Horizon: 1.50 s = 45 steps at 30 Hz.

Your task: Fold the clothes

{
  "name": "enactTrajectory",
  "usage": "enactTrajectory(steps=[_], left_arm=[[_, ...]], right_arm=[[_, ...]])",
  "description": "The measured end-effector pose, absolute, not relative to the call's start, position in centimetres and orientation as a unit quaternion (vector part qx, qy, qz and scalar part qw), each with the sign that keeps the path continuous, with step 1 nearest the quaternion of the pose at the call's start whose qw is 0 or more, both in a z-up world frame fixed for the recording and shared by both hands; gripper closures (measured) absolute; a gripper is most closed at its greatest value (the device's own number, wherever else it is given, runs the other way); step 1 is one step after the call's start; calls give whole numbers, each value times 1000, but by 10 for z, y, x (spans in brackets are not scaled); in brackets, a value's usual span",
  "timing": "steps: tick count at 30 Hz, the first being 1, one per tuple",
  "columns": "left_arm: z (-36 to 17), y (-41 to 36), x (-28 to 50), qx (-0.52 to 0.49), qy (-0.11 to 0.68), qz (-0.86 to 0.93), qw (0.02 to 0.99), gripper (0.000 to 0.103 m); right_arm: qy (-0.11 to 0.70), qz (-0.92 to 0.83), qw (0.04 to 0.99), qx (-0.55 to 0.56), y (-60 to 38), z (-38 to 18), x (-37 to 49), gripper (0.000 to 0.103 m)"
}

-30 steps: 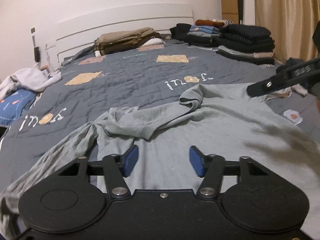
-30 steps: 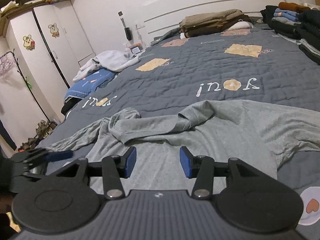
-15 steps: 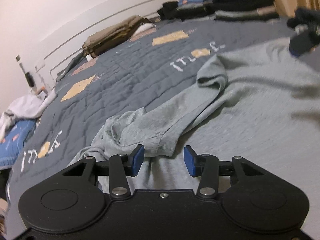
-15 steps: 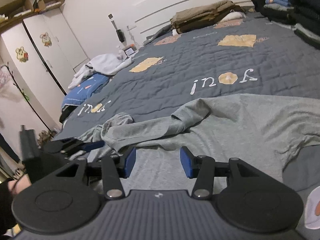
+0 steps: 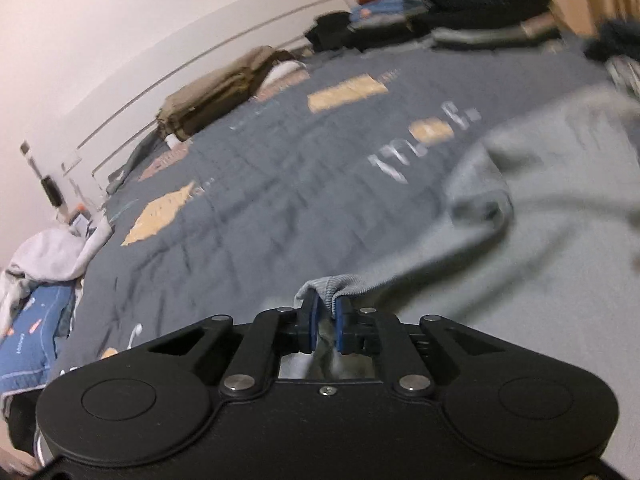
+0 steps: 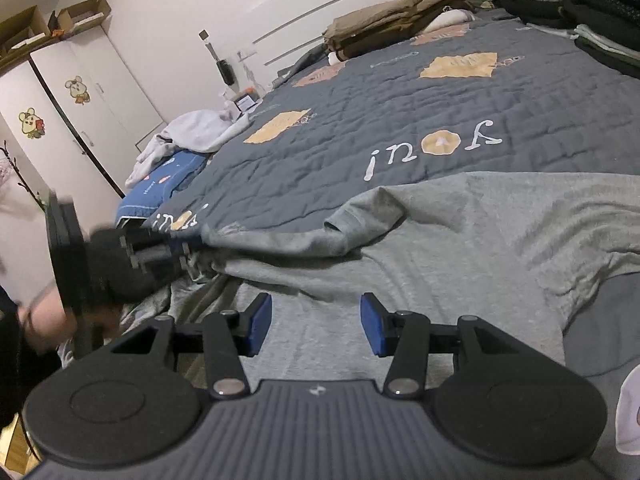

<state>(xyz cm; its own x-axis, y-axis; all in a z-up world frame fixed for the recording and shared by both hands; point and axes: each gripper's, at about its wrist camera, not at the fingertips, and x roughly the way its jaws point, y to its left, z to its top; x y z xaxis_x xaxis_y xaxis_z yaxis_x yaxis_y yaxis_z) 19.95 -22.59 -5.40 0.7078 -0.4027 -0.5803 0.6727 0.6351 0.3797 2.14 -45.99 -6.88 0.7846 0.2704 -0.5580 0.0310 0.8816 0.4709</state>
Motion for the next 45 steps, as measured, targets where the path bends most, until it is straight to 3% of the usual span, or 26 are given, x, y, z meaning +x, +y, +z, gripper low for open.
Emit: enactTrajectory(steps=[12, 17, 19, 21, 28, 45], left_arm=[[-14, -292, 301, 240, 232, -267, 904, 95], [-26, -296, 312, 193, 299, -283, 890, 77], [-28, -286, 298, 181, 299, -297, 889, 49], [-29, -273, 281, 167, 298, -304, 889, 47], [-26, -191, 225, 104, 318, -280, 900, 46], [-23, 100, 123, -106, 365, -37, 924, 42]], right_arm=[[325, 56, 913, 241, -466, -74, 22, 55], [330, 52, 910, 246, -469, -77, 22, 55], [330, 53, 909, 249, -470, -77, 22, 55], [329, 57, 909, 251, -469, -76, 21, 55], [324, 72, 906, 262, -464, -73, 22, 55], [317, 134, 895, 283, -426, -69, 25, 55]])
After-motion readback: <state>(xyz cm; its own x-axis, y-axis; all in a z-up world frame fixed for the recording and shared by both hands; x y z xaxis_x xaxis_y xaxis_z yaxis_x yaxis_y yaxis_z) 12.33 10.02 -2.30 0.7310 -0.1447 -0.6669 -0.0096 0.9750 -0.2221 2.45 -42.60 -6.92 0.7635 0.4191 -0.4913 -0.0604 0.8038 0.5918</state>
